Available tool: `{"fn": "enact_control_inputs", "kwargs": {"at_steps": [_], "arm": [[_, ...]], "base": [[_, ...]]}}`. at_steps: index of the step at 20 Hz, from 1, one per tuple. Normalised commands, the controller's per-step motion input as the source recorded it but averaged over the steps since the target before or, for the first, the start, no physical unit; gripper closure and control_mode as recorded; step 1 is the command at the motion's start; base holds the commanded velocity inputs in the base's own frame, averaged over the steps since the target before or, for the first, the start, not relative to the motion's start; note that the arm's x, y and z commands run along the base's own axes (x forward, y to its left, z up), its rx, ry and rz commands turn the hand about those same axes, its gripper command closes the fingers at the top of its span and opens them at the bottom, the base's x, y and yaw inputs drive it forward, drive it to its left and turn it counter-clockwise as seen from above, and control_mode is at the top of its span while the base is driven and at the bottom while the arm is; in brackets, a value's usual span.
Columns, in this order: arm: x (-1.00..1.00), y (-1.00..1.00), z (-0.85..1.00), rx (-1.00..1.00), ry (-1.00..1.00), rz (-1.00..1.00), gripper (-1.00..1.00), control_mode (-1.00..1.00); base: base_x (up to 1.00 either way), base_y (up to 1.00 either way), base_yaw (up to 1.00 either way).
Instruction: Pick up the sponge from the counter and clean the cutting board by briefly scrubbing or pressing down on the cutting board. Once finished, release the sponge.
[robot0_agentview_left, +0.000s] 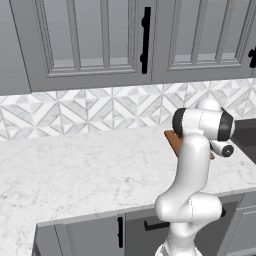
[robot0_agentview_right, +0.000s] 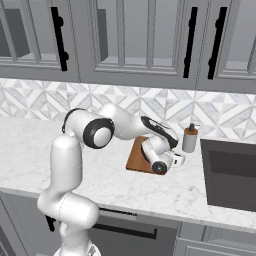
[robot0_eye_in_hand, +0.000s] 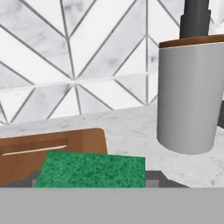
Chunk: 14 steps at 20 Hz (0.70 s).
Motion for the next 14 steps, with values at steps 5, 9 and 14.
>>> {"fn": "enact_control_inputs", "kwargs": {"at_steps": [5, 9, 14], "arm": [[0.55, 0.24, -0.33, 0.00, -0.03, 0.00, 1.00, -1.00], [0.54, 0.34, -0.38, -0.02, -0.05, 0.00, 1.00, -1.00], [0.53, 0.39, -0.50, 0.00, -0.09, 0.00, 1.00, -1.00]], "base": [[0.00, 0.00, 0.00], [0.00, 0.00, 0.00], [0.00, 0.00, 0.00]]}}
